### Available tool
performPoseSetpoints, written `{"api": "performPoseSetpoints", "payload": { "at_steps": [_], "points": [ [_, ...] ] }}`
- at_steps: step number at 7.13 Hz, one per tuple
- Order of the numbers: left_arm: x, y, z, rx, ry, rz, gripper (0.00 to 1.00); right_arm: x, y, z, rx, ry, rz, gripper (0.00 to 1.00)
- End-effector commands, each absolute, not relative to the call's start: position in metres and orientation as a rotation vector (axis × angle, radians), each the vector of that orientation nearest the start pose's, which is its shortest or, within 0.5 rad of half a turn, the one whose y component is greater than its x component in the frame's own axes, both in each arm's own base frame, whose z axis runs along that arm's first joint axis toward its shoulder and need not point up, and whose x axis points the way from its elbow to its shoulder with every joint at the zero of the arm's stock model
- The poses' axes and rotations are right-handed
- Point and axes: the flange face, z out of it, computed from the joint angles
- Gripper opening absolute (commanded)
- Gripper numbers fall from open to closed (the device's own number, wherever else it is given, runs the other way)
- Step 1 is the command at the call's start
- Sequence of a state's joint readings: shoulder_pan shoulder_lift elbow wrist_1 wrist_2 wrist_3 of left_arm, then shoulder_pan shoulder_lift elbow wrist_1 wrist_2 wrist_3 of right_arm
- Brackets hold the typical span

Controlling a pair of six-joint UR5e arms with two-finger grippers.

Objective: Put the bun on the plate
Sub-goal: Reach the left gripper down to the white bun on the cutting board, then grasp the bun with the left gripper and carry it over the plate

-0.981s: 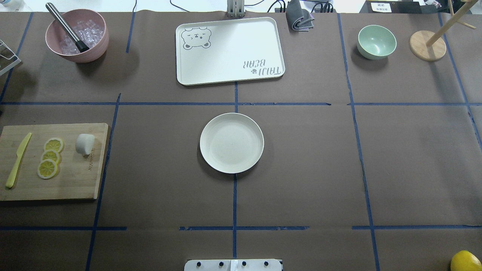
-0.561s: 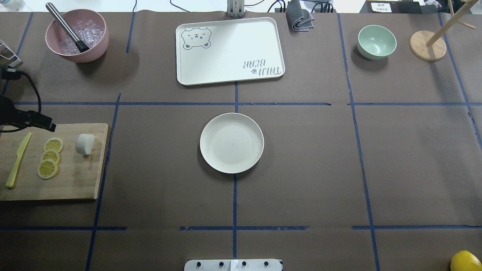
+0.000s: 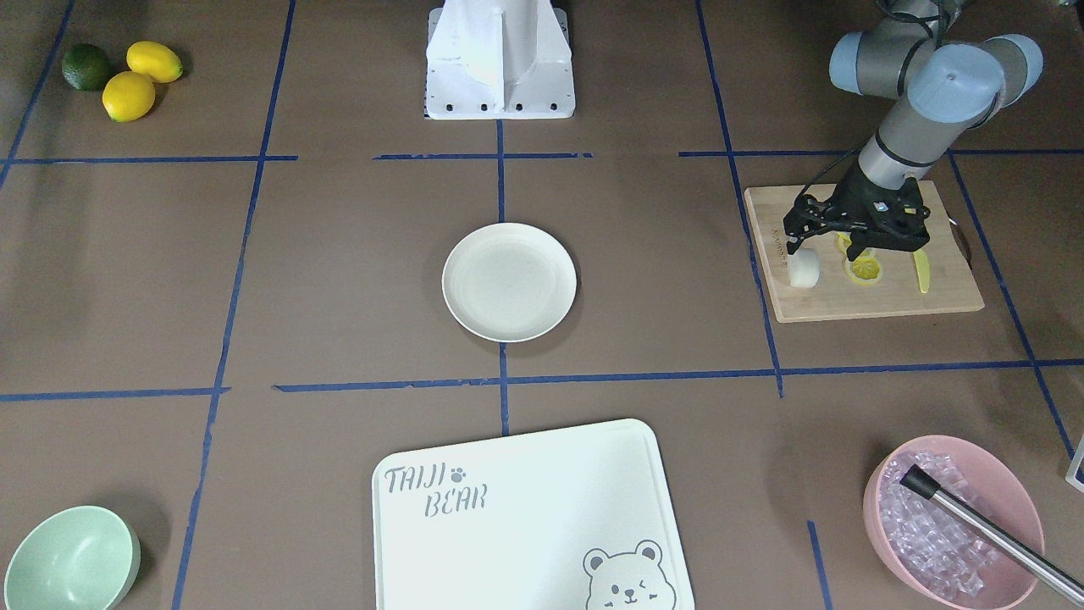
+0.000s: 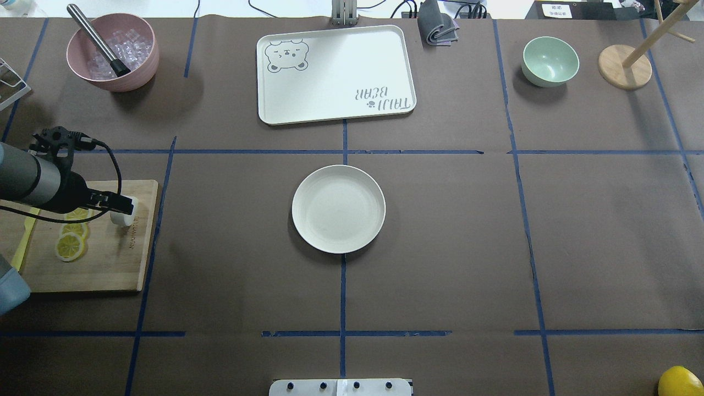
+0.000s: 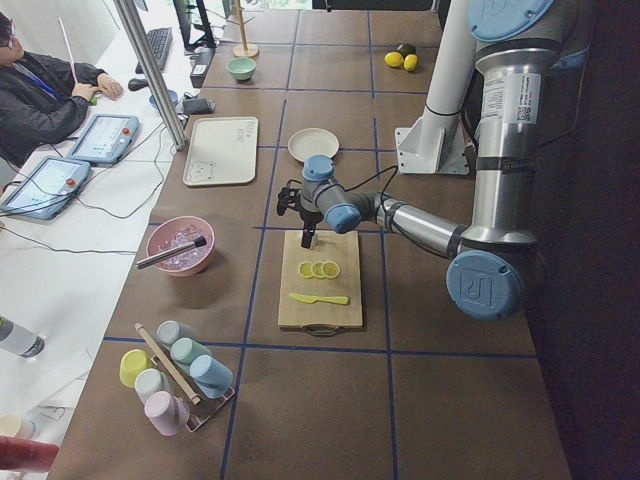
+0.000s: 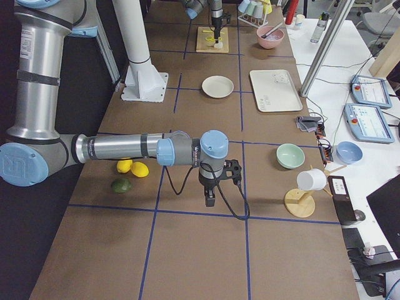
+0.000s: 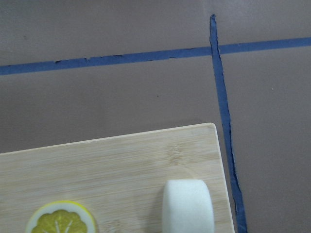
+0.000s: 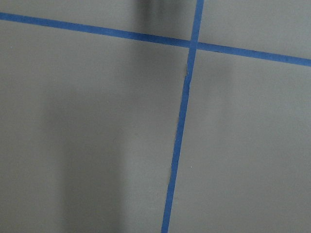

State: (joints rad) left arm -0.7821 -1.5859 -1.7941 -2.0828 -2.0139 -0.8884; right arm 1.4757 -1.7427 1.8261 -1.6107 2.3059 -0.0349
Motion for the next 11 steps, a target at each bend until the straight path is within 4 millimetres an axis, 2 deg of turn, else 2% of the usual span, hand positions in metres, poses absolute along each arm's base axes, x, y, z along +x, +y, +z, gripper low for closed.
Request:
{"api": "performPoseSetpoints", "payload": {
  "at_steps": [1,2,3,5,6,7,8,9,10,11],
  "points": [
    [0.328,-0.433,0.499,0.171,0.816,0.091,0.78,0.026,-0.425,0.618,0.02,-0.736,-0.141,1.0],
    [0.33,-0.432,0.498,0.169,0.816,0.095,0.47,0.026,-0.425,0.617,0.02,-0.738,-0.141,1.0],
    [0.33,-0.431,0.497,0.17,0.816,0.097,0.38,0.026,-0.425,0.617,0.021,-0.738,-0.14,1.0],
    [0.333,-0.435,0.48,0.19,0.837,0.099,0.36,0.026,-0.426,0.617,0.021,-0.738,-0.14,1.0],
    [0.343,-0.444,0.458,0.211,0.864,0.098,0.36,0.026,-0.426,0.617,0.021,-0.738,-0.14,1.0],
    [0.357,-0.456,0.427,0.202,0.884,0.057,0.37,0.026,-0.426,0.617,0.021,-0.738,-0.14,1.0],
    [0.375,-0.474,0.381,0.186,0.886,-0.001,0.37,0.026,-0.426,0.618,0.02,-0.738,-0.139,1.0],
    [0.416,-0.473,0.328,0.149,0.874,-0.053,0.37,0.025,-0.427,0.617,0.021,-0.738,-0.141,1.0],
    [0.481,-0.444,0.276,0.126,0.849,-0.11,0.38,0.026,-0.427,0.617,0.021,-0.738,-0.14,1.0],
    [0.525,-0.422,0.222,0.115,0.848,-0.172,0.38,0.025,-0.427,0.616,0.022,-0.738,-0.142,1.0]
  ]
}}
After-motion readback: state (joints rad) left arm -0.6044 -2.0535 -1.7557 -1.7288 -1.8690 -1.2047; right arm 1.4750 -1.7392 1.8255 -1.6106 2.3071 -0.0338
